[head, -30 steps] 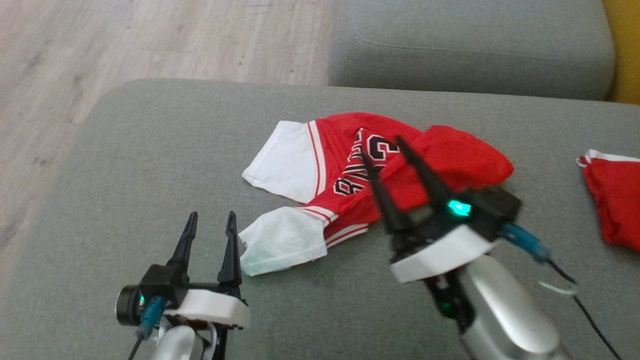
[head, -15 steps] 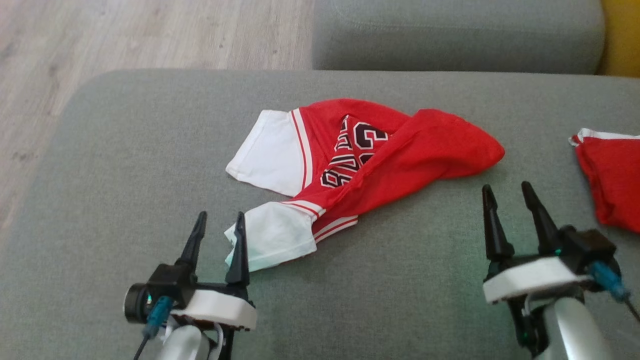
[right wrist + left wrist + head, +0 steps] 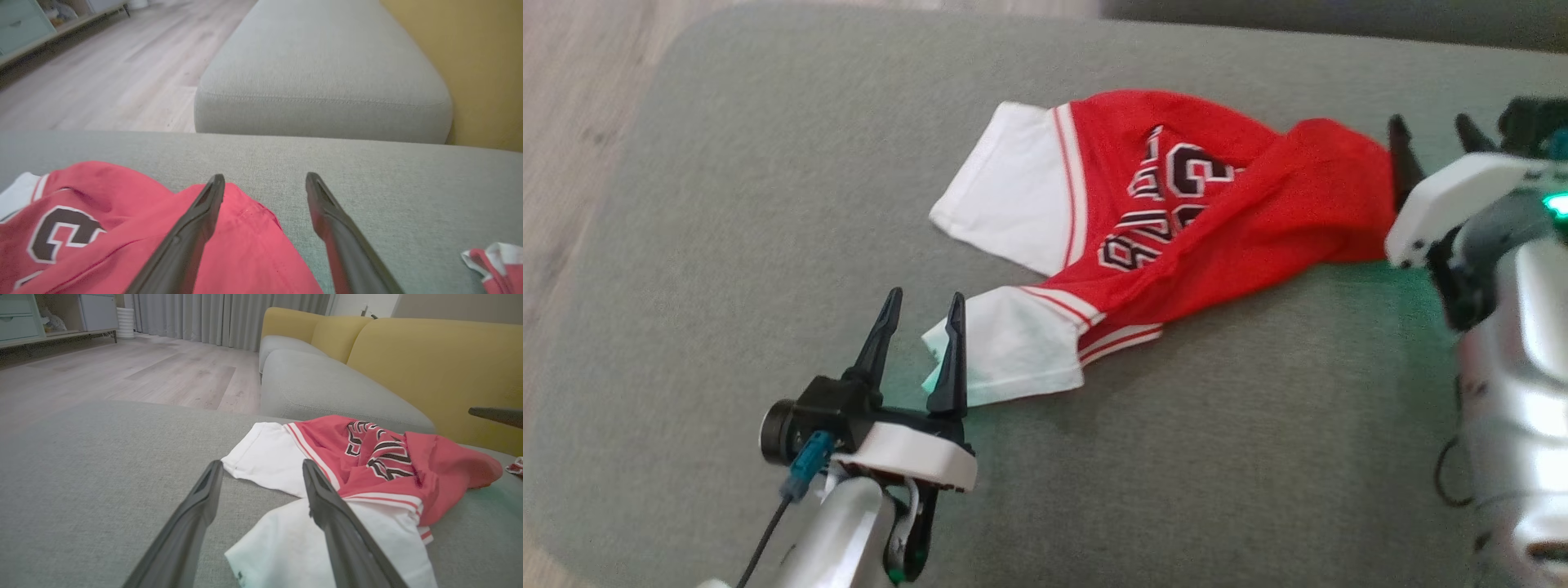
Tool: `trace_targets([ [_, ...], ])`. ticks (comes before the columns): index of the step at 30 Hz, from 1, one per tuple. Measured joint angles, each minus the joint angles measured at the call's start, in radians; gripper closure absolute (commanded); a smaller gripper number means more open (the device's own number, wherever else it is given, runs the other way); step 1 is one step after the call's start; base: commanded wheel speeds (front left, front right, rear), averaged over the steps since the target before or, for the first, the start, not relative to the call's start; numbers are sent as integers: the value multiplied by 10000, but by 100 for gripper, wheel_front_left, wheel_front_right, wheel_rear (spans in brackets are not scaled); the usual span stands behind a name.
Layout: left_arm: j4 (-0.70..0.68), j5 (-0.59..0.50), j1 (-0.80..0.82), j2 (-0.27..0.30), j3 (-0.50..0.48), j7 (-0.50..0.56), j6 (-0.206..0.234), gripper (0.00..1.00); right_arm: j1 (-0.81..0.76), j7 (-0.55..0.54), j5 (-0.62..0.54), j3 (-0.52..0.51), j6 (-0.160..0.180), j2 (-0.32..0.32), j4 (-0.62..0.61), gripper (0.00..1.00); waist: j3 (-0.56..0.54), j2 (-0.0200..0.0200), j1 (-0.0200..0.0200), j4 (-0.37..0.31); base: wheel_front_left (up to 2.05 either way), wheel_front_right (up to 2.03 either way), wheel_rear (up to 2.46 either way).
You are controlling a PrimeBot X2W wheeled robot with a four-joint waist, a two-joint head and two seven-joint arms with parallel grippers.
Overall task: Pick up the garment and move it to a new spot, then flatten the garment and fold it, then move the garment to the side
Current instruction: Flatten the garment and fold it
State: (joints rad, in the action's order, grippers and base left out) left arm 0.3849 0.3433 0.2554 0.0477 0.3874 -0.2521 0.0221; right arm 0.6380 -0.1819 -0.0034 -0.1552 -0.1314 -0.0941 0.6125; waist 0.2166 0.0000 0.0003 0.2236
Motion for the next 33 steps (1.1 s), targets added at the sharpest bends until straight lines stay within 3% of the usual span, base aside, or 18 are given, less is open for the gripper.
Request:
trace_targets([
  [6,2,276,244,-17,353,0,111,0,1285,-669,-314,-240,0,-928,2153,0,559,0,0,711,0,0,0],
  [11,54,278,277,-17,366,0,221,0,1520,-621,-100,-98,0,-1012,3392,0,692,0,-1,934,0,0,0],
  [12,54,278,278,-17,372,0,221,0,1522,-600,77,-50,0,-1005,3549,5,670,0,-3,901,0,0,0],
  [13,54,278,277,-19,384,0,221,0,1525,-579,274,19,0,-1003,3691,57,648,0,-3,862,0,0,0],
  [14,54,278,278,-19,389,0,221,0,1531,-499,403,142,0,-1007,3791,100,629,0,-3,821,0,0,0],
  [25,196,171,255,-21,165,0,226,0,1876,853,1540,1827,0,-1018,4103,100,190,0,-3,107,0,0,0],
  [33,215,0,35,-21,-309,0,203,0,830,2094,2646,2495,0,-1170,2846,100,-522,0,-3,-655,0,0,0],
])
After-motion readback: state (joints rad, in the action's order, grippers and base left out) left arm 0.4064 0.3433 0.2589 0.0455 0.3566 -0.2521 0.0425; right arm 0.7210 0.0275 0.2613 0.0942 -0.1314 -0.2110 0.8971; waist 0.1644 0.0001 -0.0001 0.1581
